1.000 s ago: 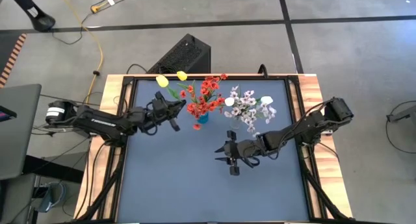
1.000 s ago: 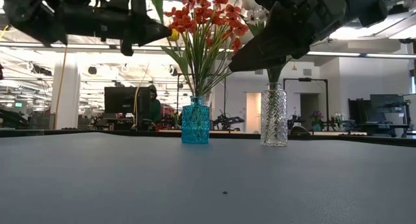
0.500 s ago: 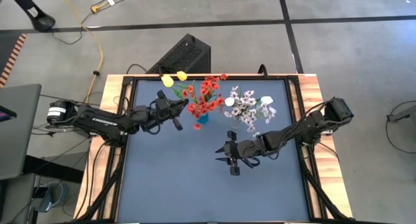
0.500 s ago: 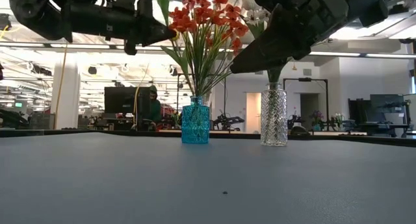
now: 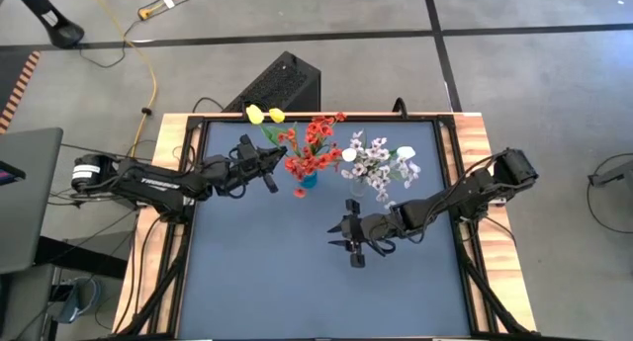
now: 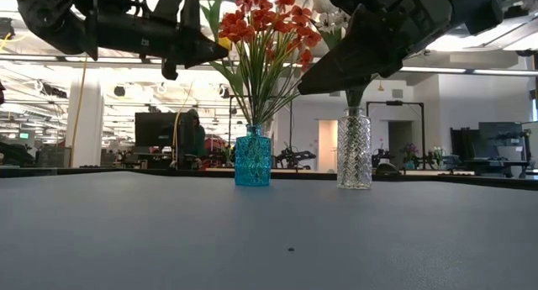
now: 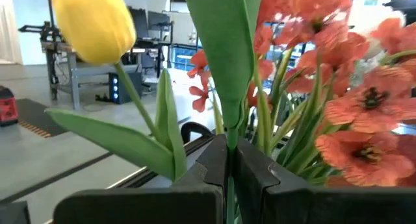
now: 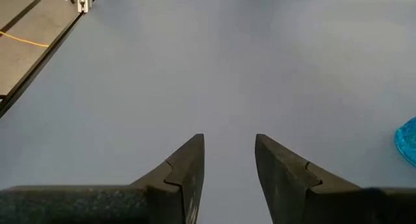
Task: Sort flowers into vase by color
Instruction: Put the yellow tulip into the blue vase
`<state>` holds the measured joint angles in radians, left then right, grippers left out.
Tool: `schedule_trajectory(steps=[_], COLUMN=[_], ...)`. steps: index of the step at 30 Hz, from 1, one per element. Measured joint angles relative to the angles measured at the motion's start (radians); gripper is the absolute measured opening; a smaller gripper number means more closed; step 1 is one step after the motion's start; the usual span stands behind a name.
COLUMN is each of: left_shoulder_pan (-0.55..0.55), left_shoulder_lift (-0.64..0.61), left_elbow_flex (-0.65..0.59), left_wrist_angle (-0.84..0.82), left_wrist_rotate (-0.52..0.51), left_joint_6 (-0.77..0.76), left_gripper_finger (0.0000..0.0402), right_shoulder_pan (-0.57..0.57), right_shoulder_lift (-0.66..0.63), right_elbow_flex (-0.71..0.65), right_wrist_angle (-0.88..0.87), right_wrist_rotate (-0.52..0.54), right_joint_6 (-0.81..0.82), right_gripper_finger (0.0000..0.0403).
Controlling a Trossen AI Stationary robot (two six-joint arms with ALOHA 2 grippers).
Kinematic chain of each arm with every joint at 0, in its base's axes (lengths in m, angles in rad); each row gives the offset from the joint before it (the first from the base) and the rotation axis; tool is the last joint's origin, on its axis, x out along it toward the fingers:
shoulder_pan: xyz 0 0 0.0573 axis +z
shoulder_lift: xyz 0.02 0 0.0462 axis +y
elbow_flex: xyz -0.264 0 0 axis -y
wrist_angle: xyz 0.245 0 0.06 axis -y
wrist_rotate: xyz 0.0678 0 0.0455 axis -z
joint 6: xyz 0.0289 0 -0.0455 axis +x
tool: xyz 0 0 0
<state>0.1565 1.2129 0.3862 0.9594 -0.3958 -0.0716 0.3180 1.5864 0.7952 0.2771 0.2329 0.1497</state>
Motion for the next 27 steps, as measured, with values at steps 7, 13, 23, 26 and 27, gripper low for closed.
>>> schedule_trajectory(steps=[7, 13, 23, 26, 27], left_shoulder_pan=[0.019, 0.02, 0.021, 0.023, 0.023], left_shoulder_lift=[0.0, 0.0, 0.023, 0.084, 0.108], left_elbow_flex=[0.005, 0.093, 0.173, 0.173, 0.173], left_wrist_angle=[-0.035, -0.191, -0.338, -0.313, -0.3], left_wrist_rotate=[0.034, 0.053, 0.047, 0.048, 0.049], left_joint_6=[-0.032, -0.025, -0.024, -0.051, -0.059], left_gripper_finger=[0.0, 0.0, 0.0, 0.0, 0.0], right_shoulder_pan=[0.0, -0.013, -0.013, -0.013, -0.013], right_shoulder_lift=[0.0, 0.0, 0.0, 0.0, 0.0], right_elbow_flex=[0.0, 0.0, 0.0, 0.0, 0.0], right_wrist_angle=[0.0, 0.0, 0.0, -0.001, -0.003], right_wrist_rotate=[0.0, 0.0, 0.0, 0.0, 0.0], right_joint_6=[-0.001, -0.001, -0.001, -0.001, -0.001], right_gripper_finger=[0.0162, 0.0162, 0.0162, 0.0162, 0.0162])
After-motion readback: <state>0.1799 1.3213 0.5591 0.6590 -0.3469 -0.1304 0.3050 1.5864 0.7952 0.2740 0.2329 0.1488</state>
